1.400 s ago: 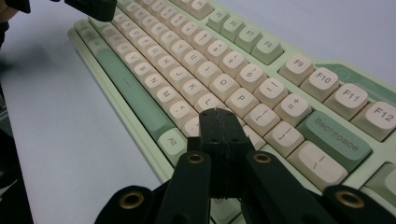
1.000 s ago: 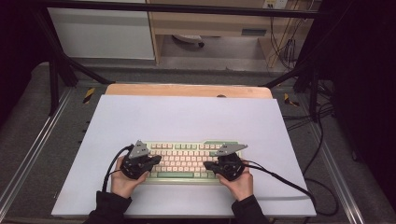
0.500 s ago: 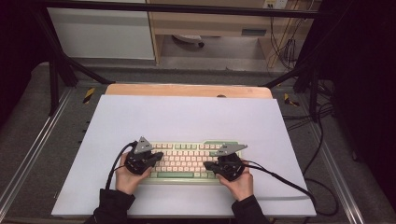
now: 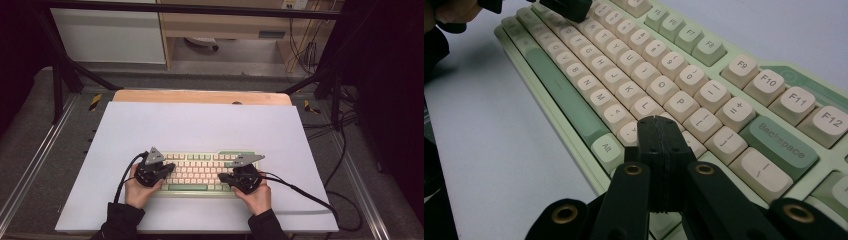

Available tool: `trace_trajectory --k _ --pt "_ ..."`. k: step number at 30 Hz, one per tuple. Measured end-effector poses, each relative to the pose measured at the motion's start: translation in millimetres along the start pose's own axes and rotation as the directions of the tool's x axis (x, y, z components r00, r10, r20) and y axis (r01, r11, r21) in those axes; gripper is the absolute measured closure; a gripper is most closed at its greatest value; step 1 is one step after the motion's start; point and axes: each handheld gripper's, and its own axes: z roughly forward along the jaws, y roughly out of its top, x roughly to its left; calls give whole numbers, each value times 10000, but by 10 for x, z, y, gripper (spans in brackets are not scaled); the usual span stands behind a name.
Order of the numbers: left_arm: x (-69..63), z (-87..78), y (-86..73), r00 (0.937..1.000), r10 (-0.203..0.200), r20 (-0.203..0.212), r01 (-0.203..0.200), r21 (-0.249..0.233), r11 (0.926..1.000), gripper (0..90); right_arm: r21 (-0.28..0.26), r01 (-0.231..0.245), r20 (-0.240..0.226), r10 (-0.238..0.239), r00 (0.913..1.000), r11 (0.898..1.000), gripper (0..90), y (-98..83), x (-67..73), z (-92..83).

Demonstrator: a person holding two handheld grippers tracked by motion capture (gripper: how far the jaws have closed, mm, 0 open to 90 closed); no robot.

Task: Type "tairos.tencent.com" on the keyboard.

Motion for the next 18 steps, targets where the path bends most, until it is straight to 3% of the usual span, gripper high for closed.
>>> trace_trajectory --k 8,18 --pt "-7 7 -18 10000 60 35 -60 67 10000 900 -12 5 8 -5 10000 10000 900 -1 2 -5" --pt "-29 -96 -27 9998 115 164 -113 -97 9999 900 -75 30 6 -30 10000 10000 900 7 5 -20"
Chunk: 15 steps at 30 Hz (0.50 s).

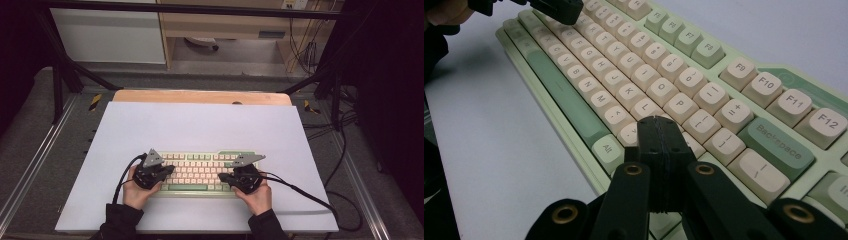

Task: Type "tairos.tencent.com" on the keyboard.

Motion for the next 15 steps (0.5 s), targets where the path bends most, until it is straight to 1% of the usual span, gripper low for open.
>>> trace_trajectory --k 3,9,15 --pt "7 -34 -10 10000 -27 11 27 -24 10000 900 -20 17 -29 -17 10000 10000 900 5 1 -9" --pt "20 -94 -38 9999 -93 39 94 -92 9999 900 -36 -106 -101 105 9999 9999 900 19 16 -2" --pt "25 -135 -73 9998 -145 113 146 -91 9999 900 -21 14 -182 -14 9998 10000 900 58 63 36"
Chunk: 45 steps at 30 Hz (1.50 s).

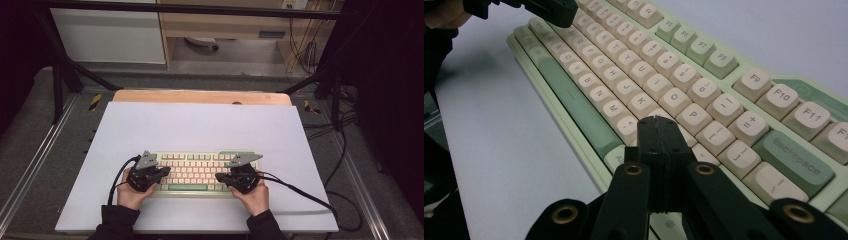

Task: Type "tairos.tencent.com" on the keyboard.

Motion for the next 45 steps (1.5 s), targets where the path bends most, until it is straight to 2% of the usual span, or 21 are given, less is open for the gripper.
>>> trace_trajectory --k 13,22,45 --pt "47 -69 -44 9999 -140 11 140 -72 9999 900 76 223 -252 -221 9994 9997 900 120 116 159" --pt "60 -83 -55 9999 -155 24 155 -91 9998 900 77 191 -423 -187 9989 9998 900 185 172 287" --pt "60 -80 -54 9999 -155 33 155 -98 9998 900 309 173 -821 -147 9965 9994 900 214 261 626"
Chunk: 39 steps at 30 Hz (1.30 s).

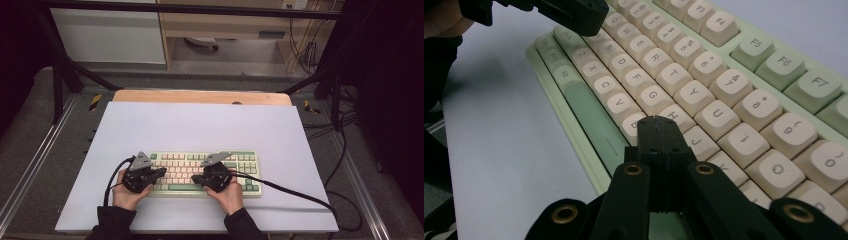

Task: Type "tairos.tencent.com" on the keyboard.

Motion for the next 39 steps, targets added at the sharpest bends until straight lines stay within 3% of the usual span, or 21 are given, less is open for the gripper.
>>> trace_trajectory --k 22,39 --pt "-3 -1 3 10000 7 4 -7 -16 10000 900 107 92 -40 -92 9999 9999 900 -21 5 18" --pt "-8 -19 11 10000 11 15 -11 -84 10000 900 23 295 312 -295 9991 9996 900 12 -37 -226"
